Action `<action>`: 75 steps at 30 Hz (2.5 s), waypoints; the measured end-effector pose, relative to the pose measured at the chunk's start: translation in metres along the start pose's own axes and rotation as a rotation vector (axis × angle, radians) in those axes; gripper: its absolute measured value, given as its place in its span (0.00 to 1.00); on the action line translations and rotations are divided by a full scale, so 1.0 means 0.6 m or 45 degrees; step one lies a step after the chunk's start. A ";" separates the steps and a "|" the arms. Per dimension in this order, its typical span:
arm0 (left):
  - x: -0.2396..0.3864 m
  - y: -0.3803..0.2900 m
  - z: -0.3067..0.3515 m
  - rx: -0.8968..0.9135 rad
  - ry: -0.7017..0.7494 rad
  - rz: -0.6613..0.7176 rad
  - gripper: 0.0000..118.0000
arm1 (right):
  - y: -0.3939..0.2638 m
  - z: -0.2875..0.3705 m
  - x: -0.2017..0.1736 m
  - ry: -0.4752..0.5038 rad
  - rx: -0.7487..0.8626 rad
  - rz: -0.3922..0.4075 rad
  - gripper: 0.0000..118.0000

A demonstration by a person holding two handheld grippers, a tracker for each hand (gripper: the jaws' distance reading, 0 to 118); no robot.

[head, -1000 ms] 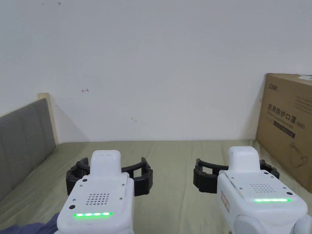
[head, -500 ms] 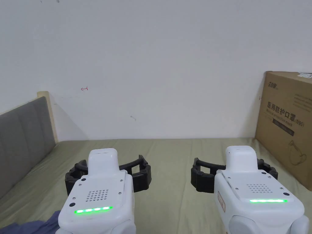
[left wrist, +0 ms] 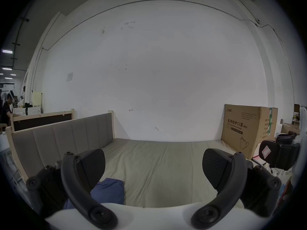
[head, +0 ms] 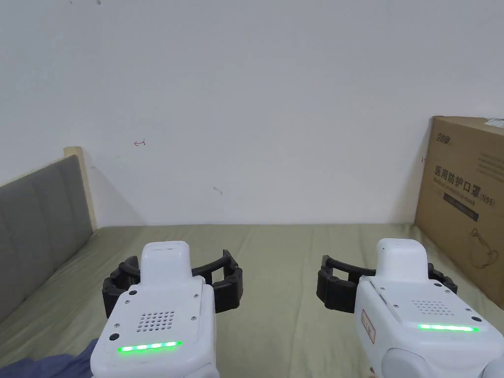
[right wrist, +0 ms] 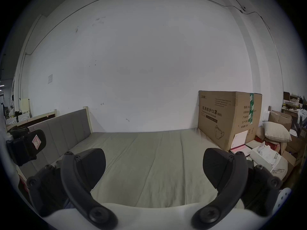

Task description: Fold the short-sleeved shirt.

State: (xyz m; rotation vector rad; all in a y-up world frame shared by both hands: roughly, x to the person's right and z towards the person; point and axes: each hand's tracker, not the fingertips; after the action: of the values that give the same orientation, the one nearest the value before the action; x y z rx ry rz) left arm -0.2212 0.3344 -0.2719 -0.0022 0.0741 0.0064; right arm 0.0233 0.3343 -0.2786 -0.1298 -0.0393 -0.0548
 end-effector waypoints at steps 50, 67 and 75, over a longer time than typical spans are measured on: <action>-0.500 -0.216 -0.181 -1.344 0.066 0.366 0.14 | -0.109 -0.085 -0.201 0.622 -0.290 0.038 0.00; -0.433 -0.499 -0.262 -1.458 0.334 0.298 1.00 | -0.221 -0.145 -0.129 0.519 -0.590 0.057 0.00; -0.418 -0.494 -0.205 -1.180 0.343 0.267 0.98 | -0.207 -0.136 -0.132 0.555 -0.561 0.022 0.00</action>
State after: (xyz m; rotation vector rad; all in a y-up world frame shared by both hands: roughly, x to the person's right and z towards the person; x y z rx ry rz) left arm -0.4788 0.0360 -0.3756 -0.9235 0.3355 0.2502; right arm -0.0600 0.2049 -0.3469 -0.5555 0.4113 -0.0727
